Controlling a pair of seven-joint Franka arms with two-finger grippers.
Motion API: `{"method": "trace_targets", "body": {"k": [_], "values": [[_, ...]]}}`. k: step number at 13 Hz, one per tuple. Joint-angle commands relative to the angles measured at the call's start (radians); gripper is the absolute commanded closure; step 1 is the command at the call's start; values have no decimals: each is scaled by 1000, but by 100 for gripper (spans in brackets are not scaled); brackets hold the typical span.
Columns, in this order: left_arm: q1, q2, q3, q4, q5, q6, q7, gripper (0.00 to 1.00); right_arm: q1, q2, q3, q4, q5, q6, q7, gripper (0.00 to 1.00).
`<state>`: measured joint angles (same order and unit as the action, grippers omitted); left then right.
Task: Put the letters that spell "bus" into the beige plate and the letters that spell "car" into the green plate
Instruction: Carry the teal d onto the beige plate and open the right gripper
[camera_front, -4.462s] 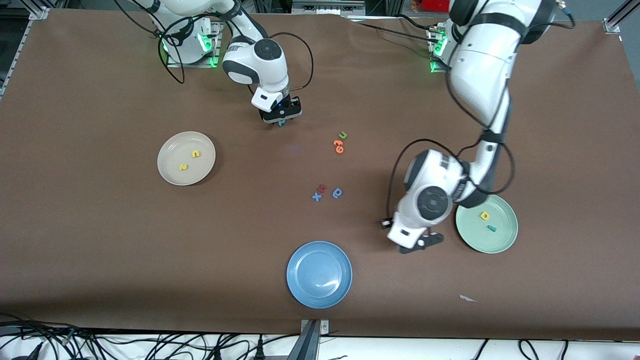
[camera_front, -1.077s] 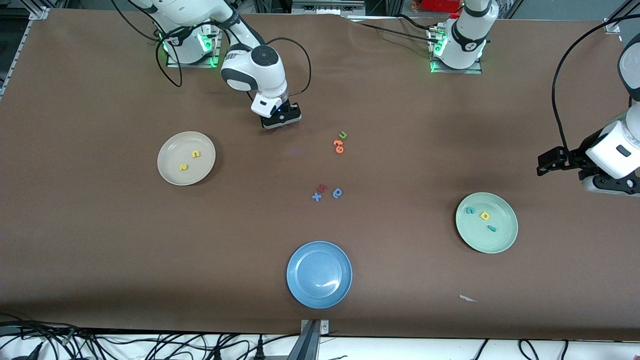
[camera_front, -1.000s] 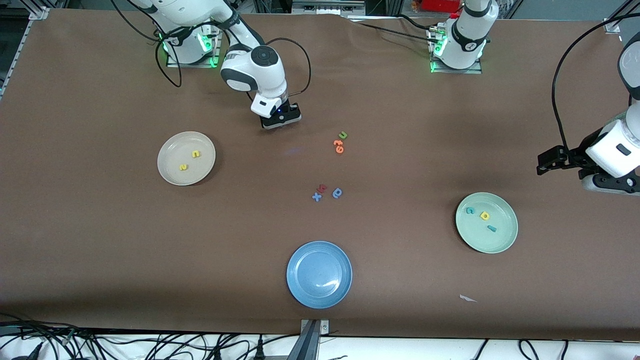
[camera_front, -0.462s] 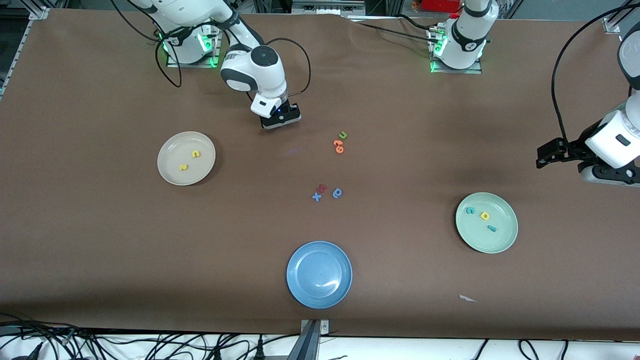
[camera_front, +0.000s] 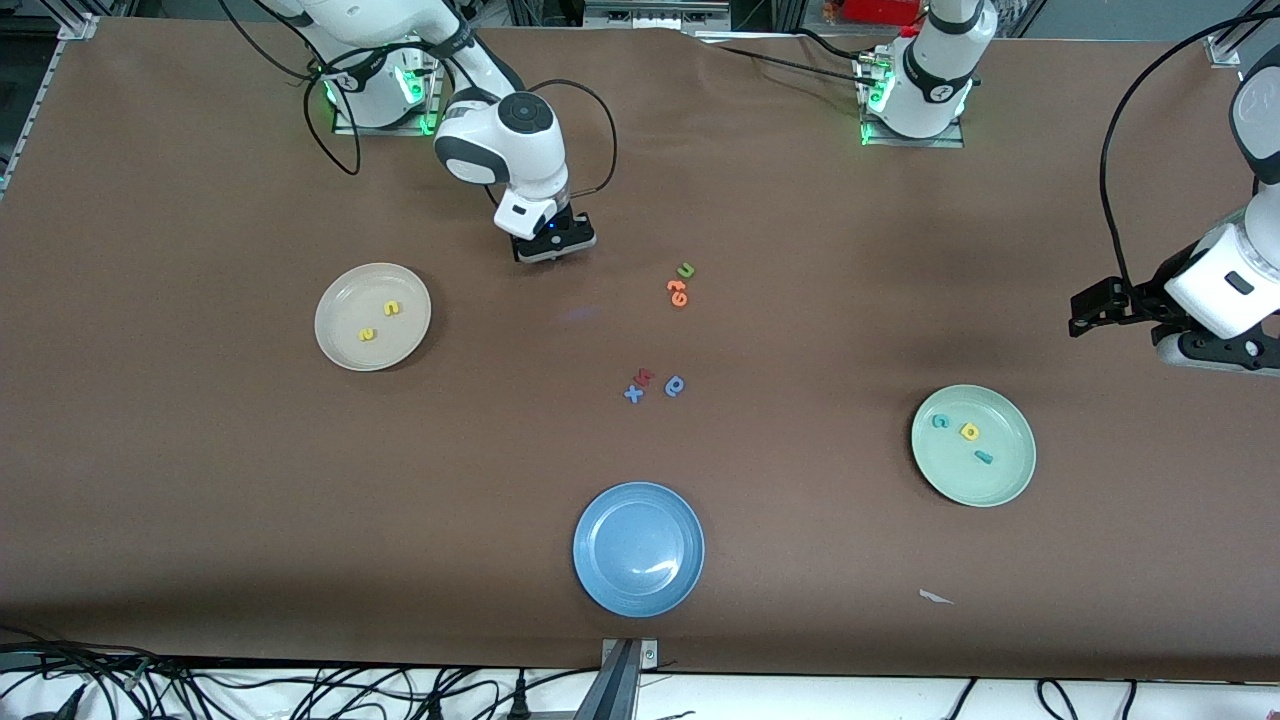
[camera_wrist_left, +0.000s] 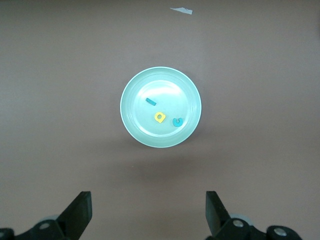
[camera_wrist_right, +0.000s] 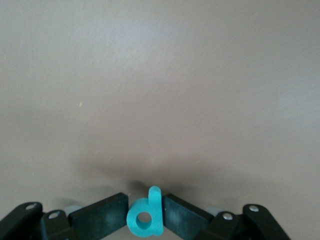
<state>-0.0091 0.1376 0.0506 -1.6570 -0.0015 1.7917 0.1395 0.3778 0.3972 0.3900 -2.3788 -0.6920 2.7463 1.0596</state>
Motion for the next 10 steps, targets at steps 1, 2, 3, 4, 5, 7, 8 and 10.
{"method": "trace_targets", "body": {"k": [1,2,3,4,5,7,8,10], "values": [[-2,-12,0,-18,-9,14,-3,0,-26,-93,6,-34,-18,-37,-6,100],[-2,-12,0,-18,-9,14,-3,0,-49,-128,7,-49,-17,-42,-22,100],[-2,-12,0,-18,-9,14,-3,0,-89,-167,7,-71,-17,-42,-58,100],[-2,-10,0,-18,-9,14,-3,0,-136,-200,9,-92,-17,-42,-100,100],[-2,-10,0,-18,-9,14,-3,0,-192,-231,9,-106,-17,-42,-162,100],[-2,-10,0,-18,-9,14,-3,0,-301,-262,9,-117,-15,-42,-289,100],[-2,-10,0,-18,-9,14,-3,0,-353,-267,7,-117,-15,-42,-344,100],[1,6,-1,-11,-9,11,-3,0,-452,-265,6,-114,-12,-43,-476,100]]}}
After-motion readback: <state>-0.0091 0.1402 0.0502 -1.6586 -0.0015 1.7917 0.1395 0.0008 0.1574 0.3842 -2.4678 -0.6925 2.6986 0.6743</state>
